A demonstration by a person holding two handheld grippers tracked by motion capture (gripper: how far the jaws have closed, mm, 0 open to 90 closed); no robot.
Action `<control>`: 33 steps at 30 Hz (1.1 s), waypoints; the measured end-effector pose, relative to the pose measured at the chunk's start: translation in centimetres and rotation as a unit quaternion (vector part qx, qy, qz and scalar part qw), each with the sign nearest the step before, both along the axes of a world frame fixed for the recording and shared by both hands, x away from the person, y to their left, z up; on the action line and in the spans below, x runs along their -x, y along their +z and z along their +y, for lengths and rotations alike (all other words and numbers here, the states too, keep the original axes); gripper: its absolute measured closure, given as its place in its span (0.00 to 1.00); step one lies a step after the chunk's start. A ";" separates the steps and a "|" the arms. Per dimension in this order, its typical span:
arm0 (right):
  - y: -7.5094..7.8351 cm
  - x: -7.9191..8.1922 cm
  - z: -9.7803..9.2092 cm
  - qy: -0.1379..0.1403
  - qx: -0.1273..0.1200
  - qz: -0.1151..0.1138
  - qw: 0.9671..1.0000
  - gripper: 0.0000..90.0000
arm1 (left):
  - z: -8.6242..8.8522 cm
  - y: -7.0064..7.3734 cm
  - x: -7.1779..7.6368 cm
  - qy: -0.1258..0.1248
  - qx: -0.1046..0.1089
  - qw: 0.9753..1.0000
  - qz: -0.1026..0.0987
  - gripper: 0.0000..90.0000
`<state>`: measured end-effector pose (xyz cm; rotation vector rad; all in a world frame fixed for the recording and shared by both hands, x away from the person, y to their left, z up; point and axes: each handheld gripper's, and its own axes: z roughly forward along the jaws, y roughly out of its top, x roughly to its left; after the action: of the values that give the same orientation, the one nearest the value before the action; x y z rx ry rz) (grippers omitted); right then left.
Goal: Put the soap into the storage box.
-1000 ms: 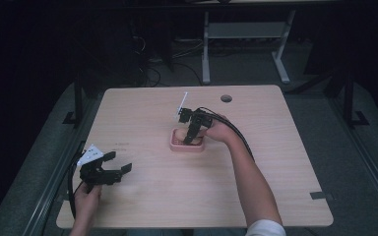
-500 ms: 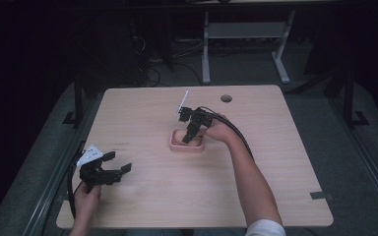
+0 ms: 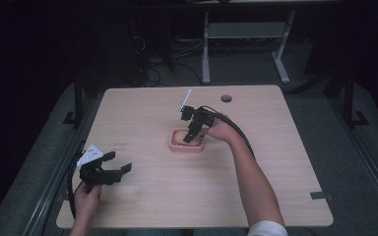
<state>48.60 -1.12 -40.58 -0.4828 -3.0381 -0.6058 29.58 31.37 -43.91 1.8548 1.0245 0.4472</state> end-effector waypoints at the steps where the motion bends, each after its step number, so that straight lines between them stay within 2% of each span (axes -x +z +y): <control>1: 0.0 0.0 0.0 -0.001 0.000 0.000 1.000 0.36 | 0.0 0.0 0.0 0.000 -0.001 1.000 0.000 0.16; 23: 0.9 0.8 -1.9 -0.012 -0.006 -0.011 1.000 0.31 | -0.1 0.0 0.0 -0.001 -0.002 1.000 0.000 0.16; 33: 1.5 1.3 -3.8 -0.027 -0.014 -0.014 0.999 0.31 | -0.1 0.0 0.0 -0.002 -0.004 1.000 -0.001 0.16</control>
<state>47.35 -4.96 -39.05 -0.5630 -3.0468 -0.6630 29.54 31.29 -43.87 1.8622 1.0202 0.4507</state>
